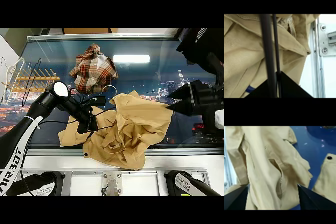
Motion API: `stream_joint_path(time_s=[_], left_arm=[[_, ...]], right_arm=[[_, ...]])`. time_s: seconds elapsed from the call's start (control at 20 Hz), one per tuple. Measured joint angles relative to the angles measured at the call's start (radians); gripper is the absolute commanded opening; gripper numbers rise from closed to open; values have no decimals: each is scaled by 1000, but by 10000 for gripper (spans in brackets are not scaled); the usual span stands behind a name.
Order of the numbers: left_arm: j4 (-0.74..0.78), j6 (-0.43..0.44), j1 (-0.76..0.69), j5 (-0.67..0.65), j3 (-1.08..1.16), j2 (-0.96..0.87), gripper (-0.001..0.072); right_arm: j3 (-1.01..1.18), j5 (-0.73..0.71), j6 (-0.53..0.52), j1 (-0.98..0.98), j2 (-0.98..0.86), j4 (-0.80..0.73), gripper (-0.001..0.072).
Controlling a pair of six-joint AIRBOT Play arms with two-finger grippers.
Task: Fold the clothes and pants, and hang the long-sleeved shirts on hangers.
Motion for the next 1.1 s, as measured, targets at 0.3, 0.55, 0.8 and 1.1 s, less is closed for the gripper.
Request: stream_joint_path(time_s=[0.3,0.55,0.8,1.1], left_arm=[[0,0,0,0,0,0,14],[0,0,0,1,0,0,14],[11,0,1,-5,0,0,14],[10,0,1,-3,-1,0,14]], right_arm=[[-155,6,-199,18,-67,59,662],[-177,3,-256,96,-123,97,662],[-181,2,-274,144,-145,109,662],[-182,3,-274,157,-149,114,662]])
